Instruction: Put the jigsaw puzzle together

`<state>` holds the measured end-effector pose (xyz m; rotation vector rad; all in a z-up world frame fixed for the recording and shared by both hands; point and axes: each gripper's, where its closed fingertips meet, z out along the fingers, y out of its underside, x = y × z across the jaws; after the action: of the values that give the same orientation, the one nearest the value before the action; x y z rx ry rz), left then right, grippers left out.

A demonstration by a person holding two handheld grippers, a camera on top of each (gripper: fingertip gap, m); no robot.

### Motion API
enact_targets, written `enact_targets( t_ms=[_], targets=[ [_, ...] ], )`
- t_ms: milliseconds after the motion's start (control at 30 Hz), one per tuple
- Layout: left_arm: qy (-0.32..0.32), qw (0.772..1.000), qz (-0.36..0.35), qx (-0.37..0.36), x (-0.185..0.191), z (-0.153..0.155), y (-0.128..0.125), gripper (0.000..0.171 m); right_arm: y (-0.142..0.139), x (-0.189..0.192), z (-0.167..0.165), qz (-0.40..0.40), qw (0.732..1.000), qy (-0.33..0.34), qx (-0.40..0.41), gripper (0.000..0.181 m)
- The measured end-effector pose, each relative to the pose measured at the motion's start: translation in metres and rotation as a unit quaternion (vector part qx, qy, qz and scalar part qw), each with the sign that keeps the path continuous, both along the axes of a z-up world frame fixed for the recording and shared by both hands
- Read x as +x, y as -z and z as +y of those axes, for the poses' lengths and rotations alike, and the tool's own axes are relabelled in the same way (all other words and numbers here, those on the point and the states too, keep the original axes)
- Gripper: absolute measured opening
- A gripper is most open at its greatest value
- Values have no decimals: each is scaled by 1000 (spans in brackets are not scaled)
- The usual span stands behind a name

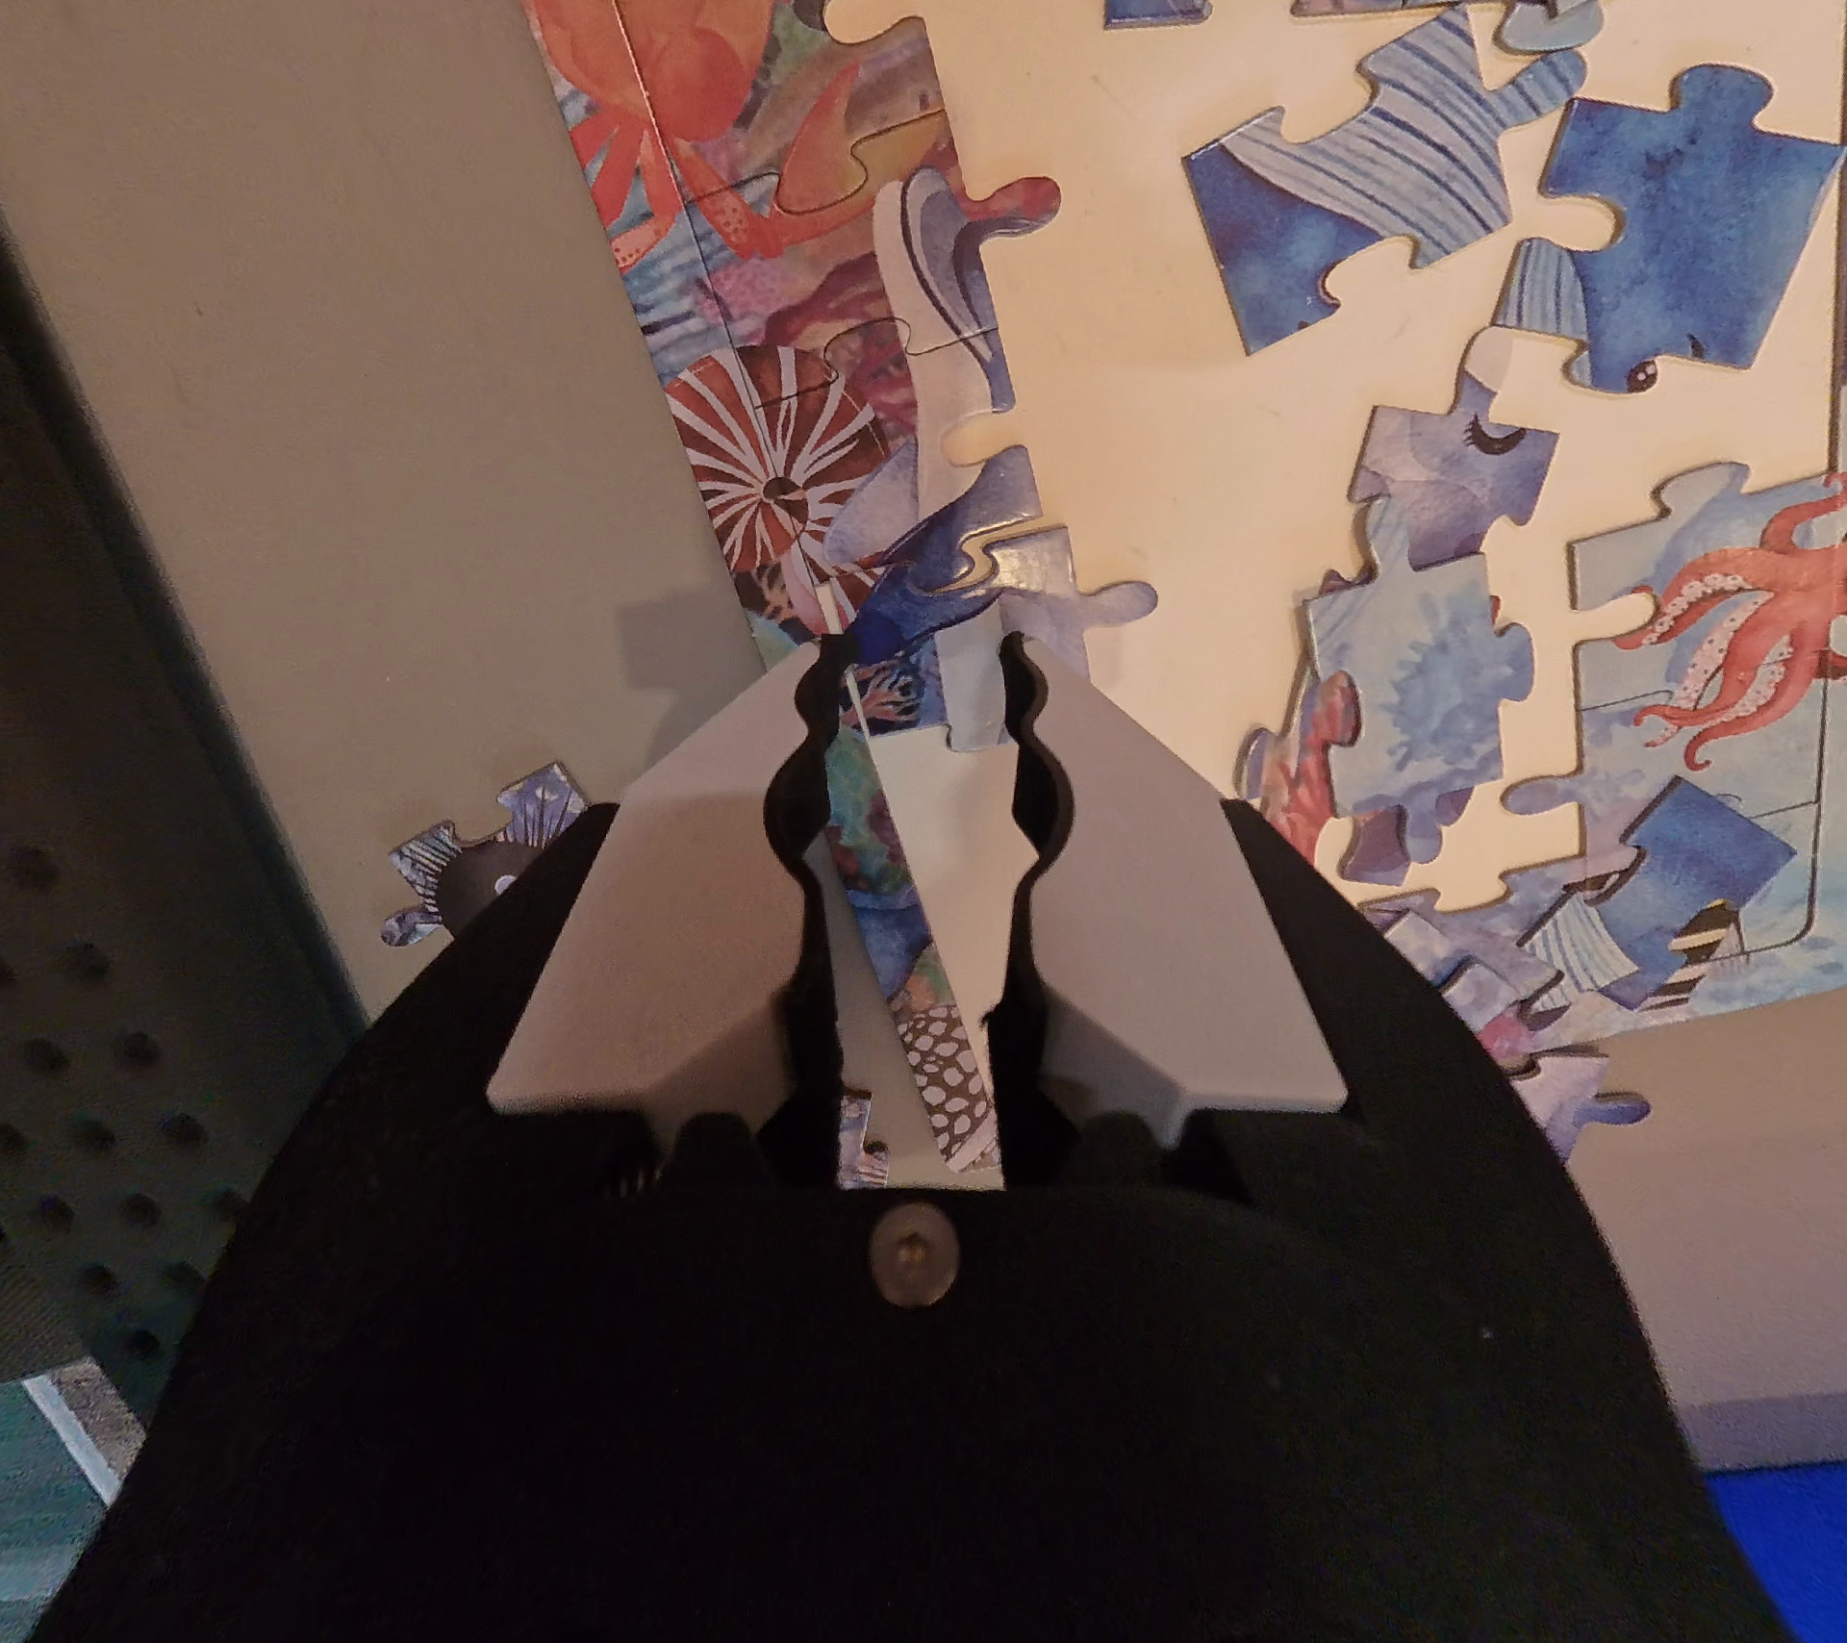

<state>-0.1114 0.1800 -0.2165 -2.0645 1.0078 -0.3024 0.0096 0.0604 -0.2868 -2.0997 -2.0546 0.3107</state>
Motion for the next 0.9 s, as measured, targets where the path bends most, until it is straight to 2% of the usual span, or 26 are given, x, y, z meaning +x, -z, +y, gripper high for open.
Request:
enact_targets(
  t_ms=[200, 367, 900],
  targets=[
    [-1, 1000, -1, 0, -1, 0, 0, 105, -5, 0, 9, 3, 1000, 15, 5, 33],
    [-1, 1000, -1, 0, -1, 1, 0, 105, 2, 1, 10, 4, 999, 29, -13, 46],
    [2, 1000, 3, -3, 1, 1, 3, 106, 2, 2, 7, -22, 1000, -6, -7, 46]
  ],
)
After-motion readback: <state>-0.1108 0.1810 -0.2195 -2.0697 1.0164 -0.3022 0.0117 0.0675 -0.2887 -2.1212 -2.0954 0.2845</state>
